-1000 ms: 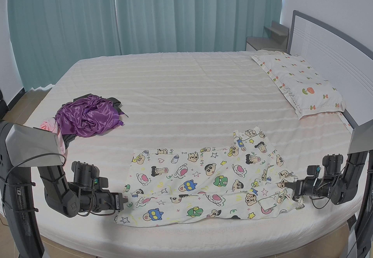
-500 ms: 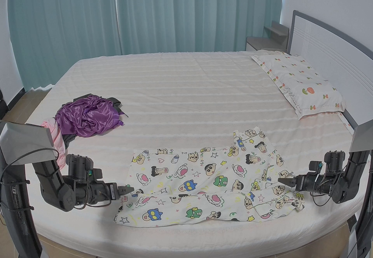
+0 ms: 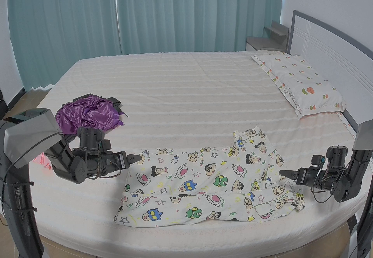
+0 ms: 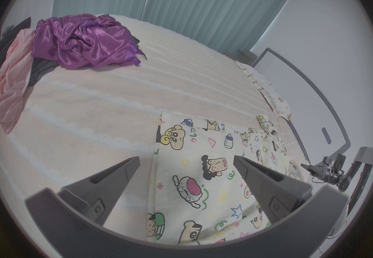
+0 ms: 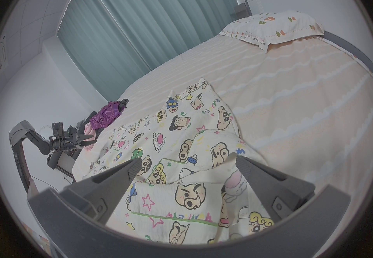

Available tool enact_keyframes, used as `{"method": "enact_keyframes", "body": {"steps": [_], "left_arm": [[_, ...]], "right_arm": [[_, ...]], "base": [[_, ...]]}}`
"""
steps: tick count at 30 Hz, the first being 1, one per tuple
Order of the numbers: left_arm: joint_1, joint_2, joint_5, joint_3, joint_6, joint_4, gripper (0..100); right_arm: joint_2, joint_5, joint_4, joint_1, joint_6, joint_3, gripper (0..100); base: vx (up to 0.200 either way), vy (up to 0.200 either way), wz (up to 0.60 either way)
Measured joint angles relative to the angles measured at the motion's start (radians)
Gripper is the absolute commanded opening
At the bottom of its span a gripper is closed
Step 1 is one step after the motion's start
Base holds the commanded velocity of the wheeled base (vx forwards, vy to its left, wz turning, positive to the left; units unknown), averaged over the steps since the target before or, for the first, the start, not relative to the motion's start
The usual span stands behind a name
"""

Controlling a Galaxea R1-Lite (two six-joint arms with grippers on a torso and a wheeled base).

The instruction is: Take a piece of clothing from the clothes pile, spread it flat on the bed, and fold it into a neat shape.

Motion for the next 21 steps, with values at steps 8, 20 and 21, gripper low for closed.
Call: {"method": "enact_keyframes", "body": {"steps": [8, 20, 21], "left_arm": [[-0.019, 0.039, 0.021, -0.058, -0.11, 0.049, 100], [-0.056, 0.074, 0.04, -0.078, -0.12, -0.007, 100], [-0.056, 0.077, 0.044, -0.082, -0.115, -0.007, 100]], "right_arm": [[0.008, -0.009, -0.001, 0.015, 0.001, 0.012, 100], [0.014, -0.011, -0.001, 0.02, 0.001, 0.017, 100], [0.014, -0.011, -0.001, 0.02, 0.001, 0.017, 100]], "base": [[0.075, 0.0, 0.0], [0.05, 0.0, 0.0], [0.0, 0.0, 0.0]]}}
